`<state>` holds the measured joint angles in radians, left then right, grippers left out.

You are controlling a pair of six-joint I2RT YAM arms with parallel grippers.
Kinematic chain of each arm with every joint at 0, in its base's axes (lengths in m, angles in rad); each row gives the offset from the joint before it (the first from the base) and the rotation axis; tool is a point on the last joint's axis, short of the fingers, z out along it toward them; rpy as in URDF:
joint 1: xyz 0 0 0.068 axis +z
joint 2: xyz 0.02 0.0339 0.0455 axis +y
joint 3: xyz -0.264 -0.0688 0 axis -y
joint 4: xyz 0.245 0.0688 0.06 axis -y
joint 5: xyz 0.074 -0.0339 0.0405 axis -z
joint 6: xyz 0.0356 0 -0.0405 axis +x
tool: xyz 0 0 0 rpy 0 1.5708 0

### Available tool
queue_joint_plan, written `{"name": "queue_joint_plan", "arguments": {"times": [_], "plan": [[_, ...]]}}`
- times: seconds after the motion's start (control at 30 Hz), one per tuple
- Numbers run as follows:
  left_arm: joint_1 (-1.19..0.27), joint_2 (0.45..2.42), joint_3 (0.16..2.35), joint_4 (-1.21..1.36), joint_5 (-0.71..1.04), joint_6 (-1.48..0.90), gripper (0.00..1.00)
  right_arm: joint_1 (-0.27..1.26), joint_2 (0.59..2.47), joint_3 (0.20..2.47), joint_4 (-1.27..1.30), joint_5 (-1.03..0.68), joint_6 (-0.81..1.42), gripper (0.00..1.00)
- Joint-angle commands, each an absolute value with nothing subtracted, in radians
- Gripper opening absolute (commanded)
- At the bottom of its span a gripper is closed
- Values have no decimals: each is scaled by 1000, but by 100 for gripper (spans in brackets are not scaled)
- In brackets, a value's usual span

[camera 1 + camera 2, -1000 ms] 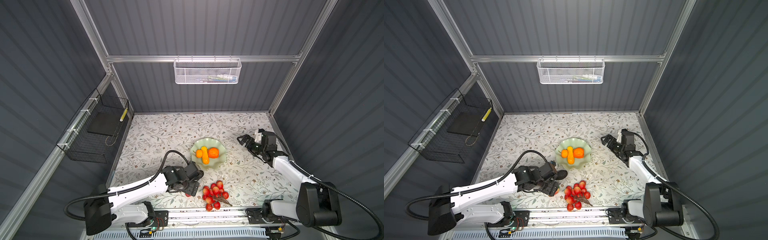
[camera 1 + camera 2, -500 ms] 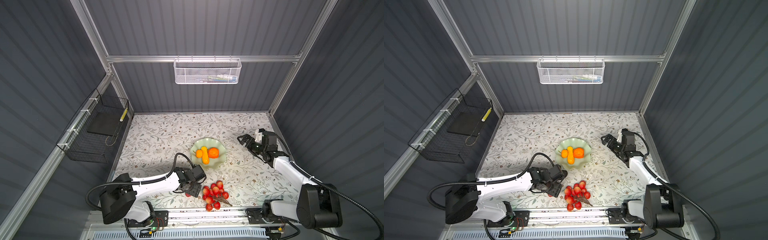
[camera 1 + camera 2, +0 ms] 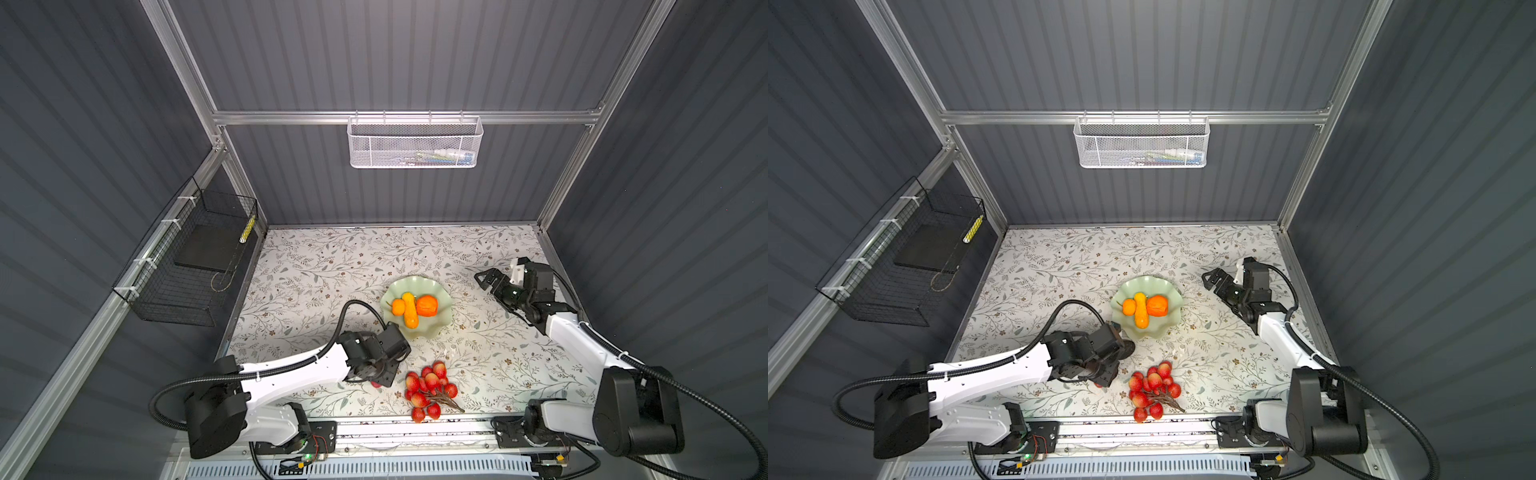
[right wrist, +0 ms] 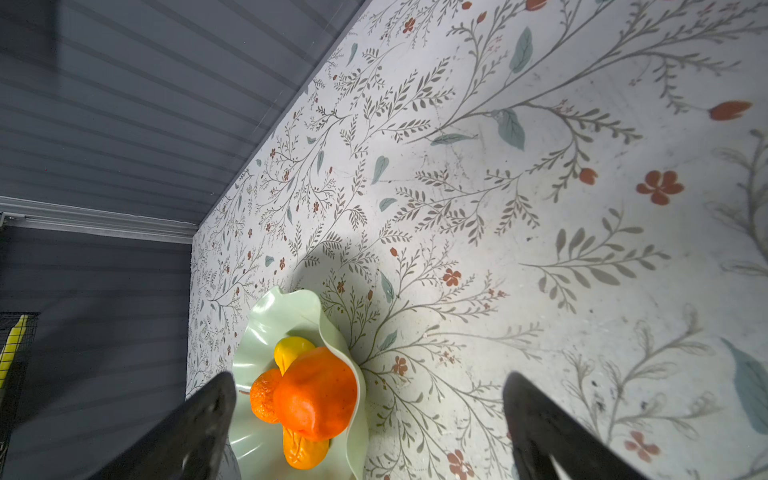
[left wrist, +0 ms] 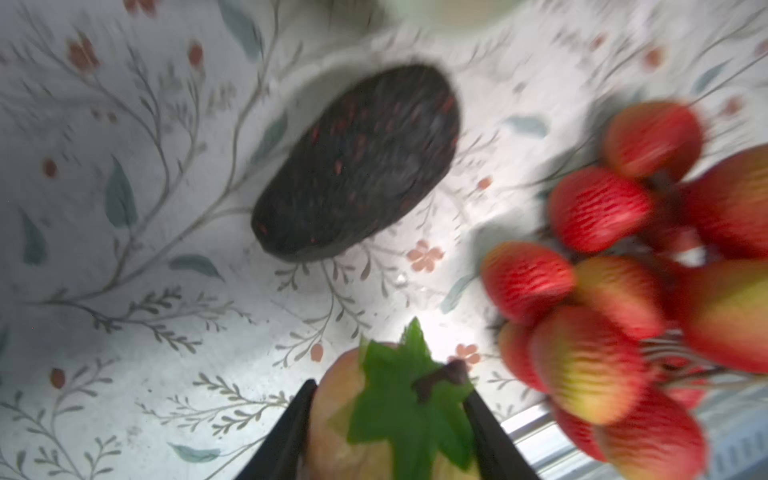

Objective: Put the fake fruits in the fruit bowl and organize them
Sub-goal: 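Lift the strawberry with the left gripper and lower it into the bowl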

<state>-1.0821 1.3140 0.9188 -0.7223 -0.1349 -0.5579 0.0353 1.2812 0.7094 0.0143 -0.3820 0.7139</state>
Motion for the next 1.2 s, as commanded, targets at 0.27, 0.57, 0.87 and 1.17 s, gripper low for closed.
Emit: {"name": "queue_joint_plan", "arguments": {"times": [0.27, 0.57, 0.87, 1.17], "plan": [[-973, 1769, 1491, -696, -139, -147, 45, 28, 1186, 707, -37, -368, 688, 99], [-957, 2017, 1642, -716, -117, -71, 46, 20, 1132, 688, -81, -362, 665, 99], [-957, 2048, 1641, -696, -124, -78, 65, 18, 1126, 686, -111, -366, 652, 99], [-950, 1886, 1571, -557, -204, -100, 88, 52, 1033, 700, -323, -410, 548, 95]]}}
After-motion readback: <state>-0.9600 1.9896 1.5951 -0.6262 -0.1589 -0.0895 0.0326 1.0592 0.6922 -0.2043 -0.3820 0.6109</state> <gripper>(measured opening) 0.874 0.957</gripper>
